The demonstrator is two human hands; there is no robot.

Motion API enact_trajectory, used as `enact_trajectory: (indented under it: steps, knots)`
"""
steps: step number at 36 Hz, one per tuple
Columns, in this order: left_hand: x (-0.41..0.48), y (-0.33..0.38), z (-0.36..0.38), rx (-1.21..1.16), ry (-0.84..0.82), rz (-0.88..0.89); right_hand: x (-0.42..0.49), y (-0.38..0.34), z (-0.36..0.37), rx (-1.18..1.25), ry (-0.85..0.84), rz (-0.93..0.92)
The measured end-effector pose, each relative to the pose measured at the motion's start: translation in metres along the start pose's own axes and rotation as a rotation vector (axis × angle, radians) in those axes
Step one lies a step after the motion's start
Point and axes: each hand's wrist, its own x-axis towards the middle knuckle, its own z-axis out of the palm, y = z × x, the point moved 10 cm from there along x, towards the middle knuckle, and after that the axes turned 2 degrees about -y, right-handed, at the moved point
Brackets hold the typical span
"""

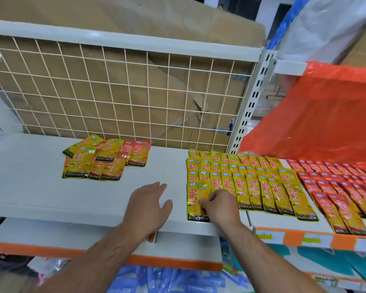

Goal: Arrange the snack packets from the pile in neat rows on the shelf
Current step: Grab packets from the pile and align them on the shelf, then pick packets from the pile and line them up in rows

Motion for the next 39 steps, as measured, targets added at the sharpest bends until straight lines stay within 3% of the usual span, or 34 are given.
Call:
enact_trajectory:
  steps: [13, 22, 28, 39]
  knots:
    - [-0.012, 0.015, 0.003, 0.024, -0.002, -0.049, -0.013, -0.018, -0.013, -0.136, 0.083, -0.185]
    - [-0.032, -0.009, -0.011, 0.023, 0.089, -0.136, -0.032, -0.069, 0.016, -0.235, 0.098, -0.588]
    - [-0.036, -0.039, -0.028, 0.058, 0.174, -0.157, -0.040, -0.090, 0.049, -0.208, -0.059, -0.613]
    - [0.001, -0.125, -0.085, -0.022, 0.319, -0.187, -0.015, -0.178, 0.121, -0.148, -0.142, -0.620]
